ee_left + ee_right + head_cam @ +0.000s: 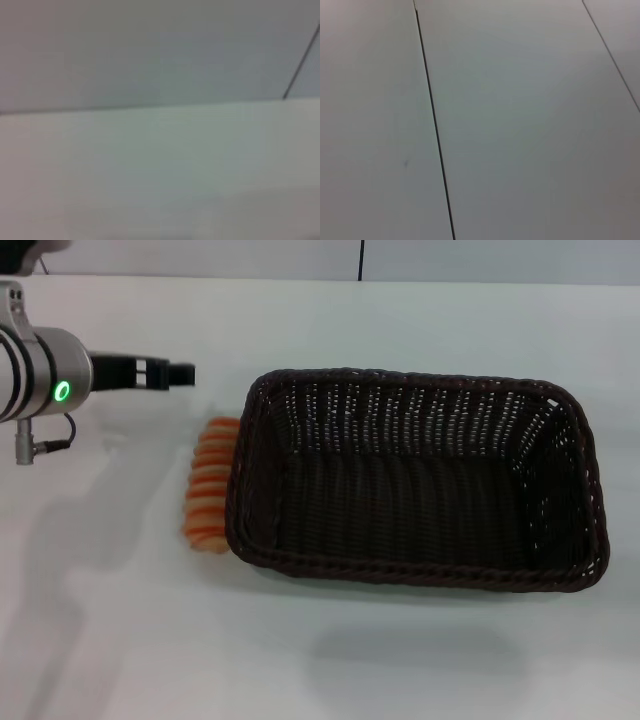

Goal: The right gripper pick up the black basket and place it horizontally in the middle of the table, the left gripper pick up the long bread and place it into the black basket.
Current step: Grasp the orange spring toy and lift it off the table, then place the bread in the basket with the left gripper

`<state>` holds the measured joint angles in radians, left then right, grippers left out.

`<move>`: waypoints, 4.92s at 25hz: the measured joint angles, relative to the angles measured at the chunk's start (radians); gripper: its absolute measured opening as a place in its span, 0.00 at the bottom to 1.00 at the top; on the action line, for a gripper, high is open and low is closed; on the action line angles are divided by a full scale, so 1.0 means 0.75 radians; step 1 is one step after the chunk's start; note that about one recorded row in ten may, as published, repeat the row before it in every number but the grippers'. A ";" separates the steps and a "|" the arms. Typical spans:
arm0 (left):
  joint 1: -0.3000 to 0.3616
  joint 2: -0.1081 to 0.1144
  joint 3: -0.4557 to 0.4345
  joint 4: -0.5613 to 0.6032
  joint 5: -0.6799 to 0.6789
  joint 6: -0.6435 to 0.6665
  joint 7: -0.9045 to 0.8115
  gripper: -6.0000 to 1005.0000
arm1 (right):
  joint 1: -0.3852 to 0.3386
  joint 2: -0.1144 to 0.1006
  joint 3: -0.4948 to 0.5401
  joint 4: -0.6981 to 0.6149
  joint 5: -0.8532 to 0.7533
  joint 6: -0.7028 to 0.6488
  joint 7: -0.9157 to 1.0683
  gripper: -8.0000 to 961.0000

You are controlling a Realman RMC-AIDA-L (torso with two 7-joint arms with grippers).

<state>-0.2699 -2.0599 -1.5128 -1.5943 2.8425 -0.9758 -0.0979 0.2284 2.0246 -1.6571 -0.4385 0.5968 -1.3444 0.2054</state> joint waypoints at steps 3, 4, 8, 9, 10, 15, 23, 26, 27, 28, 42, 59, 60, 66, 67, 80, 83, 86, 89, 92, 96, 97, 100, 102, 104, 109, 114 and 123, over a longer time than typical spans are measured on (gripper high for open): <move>-0.062 -0.001 -0.019 0.005 0.000 -0.182 0.009 0.86 | 0.015 -0.011 0.008 0.003 -0.012 0.002 -0.002 0.32; -0.062 -0.001 -0.019 0.005 0.000 -0.182 0.009 0.86 | 0.015 -0.011 0.008 0.003 -0.012 0.002 -0.002 0.32; -0.134 -0.003 -0.042 0.027 0.000 -0.354 0.010 0.86 | 0.044 -0.016 0.013 0.013 -0.035 0.003 -0.045 0.32; -0.134 -0.003 -0.042 0.027 0.000 -0.354 0.010 0.86 | 0.044 -0.016 0.013 0.013 -0.035 0.003 -0.045 0.32; -0.165 -0.004 -0.043 0.047 0.001 -0.415 0.008 0.86 | 0.051 -0.016 0.013 0.014 -0.035 0.004 -0.062 0.32; -0.189 -0.004 -0.044 0.071 0.000 -0.461 0.001 0.86 | 0.077 -0.016 0.013 0.024 -0.035 0.006 -0.100 0.32; -0.229 -0.006 -0.048 0.081 -0.133 -0.520 0.009 0.86 | 0.085 -0.016 0.060 0.031 -0.035 0.043 -0.094 0.32; -0.242 -0.005 -0.049 0.083 -0.168 -0.521 0.014 0.86 | 0.090 -0.016 0.063 0.032 -0.035 0.053 -0.094 0.32; -0.248 -0.005 -0.049 0.088 -0.180 -0.521 0.018 0.86 | 0.092 -0.016 0.063 0.033 -0.035 0.057 -0.094 0.32; -0.262 -0.005 -0.050 0.106 -0.198 -0.522 0.026 0.86 | 0.094 -0.016 0.064 0.036 -0.035 0.060 -0.094 0.32; -0.286 -0.002 -0.064 0.224 -0.198 -0.476 0.066 0.86 | 0.082 -0.006 0.066 0.033 -0.034 0.053 -0.092 0.32; -0.306 -0.006 -0.064 0.303 -0.207 -0.434 0.100 0.83 | 0.084 -0.002 0.062 0.026 -0.035 0.060 -0.092 0.32; -0.309 -0.006 -0.062 0.312 -0.207 -0.430 0.101 0.83 | 0.084 -0.002 0.062 0.026 -0.035 0.060 -0.092 0.32; -0.312 -0.008 -0.054 0.335 -0.209 -0.410 0.103 0.82 | 0.087 -0.002 0.058 0.026 -0.035 0.060 -0.092 0.32; -0.313 -0.009 -0.054 0.341 -0.209 -0.407 0.107 0.82 | 0.087 -0.002 0.057 0.026 -0.035 0.060 -0.091 0.32; -0.315 -0.009 -0.051 0.361 -0.224 -0.393 0.120 0.80 | 0.081 -0.018 0.059 0.036 -0.125 0.060 -0.029 0.35; -0.316 -0.007 -0.051 0.362 -0.224 -0.393 0.120 0.80 | 0.080 -0.024 0.062 0.047 -0.155 0.055 -0.021 0.40; -0.319 -0.007 -0.051 0.363 -0.224 -0.394 0.121 0.79 | 0.080 -0.024 0.064 0.048 -0.154 0.055 -0.019 0.53; -0.322 -0.007 -0.051 0.367 -0.230 -0.396 0.127 0.79 | 0.081 -0.024 0.073 0.047 -0.153 0.059 -0.019 0.63; -0.328 -0.008 -0.051 0.380 -0.239 -0.395 0.131 0.78 | 0.085 -0.023 0.080 0.048 -0.151 0.060 -0.019 0.68; -0.340 -0.008 -0.051 0.403 -0.244 -0.395 0.136 0.78 | 0.088 -0.023 0.083 0.049 -0.147 0.066 -0.018 0.74; -0.342 -0.008 -0.051 0.407 -0.245 -0.394 0.137 0.77 | 0.088 -0.023 0.087 0.047 -0.147 0.069 -0.018 0.74; -0.351 -0.009 -0.051 0.426 -0.254 -0.391 0.148 0.77 | 0.089 -0.022 0.099 0.044 -0.148 0.075 -0.018 0.74; -0.355 -0.010 -0.051 0.432 -0.258 -0.389 0.152 0.77 | 0.091 -0.022 0.101 0.044 -0.148 0.076 -0.018 0.74; -0.357 -0.010 -0.051 0.432 -0.258 -0.388 0.152 0.76 | 0.093 -0.022 0.102 0.044 -0.147 0.078 -0.018 0.74; -0.358 -0.009 -0.058 0.433 -0.258 -0.384 0.152 0.76 | 0.094 -0.024 0.117 0.045 -0.150 0.096 -0.001 0.74; -0.358 -0.006 -0.067 0.427 -0.249 -0.374 0.152 0.64 | 0.097 -0.026 0.125 0.047 -0.149 0.103 0.007 0.74; -0.315 0.001 -0.434 0.235 -0.125 -0.333 0.325 0.60 | 0.103 -0.026 0.137 0.044 -0.148 0.132 0.009 0.74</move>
<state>-0.5060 -2.0592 -1.8381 -1.4180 2.7486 -1.2256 0.1458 0.3055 2.0048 -1.5544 -0.4056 0.4858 -1.2455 0.2119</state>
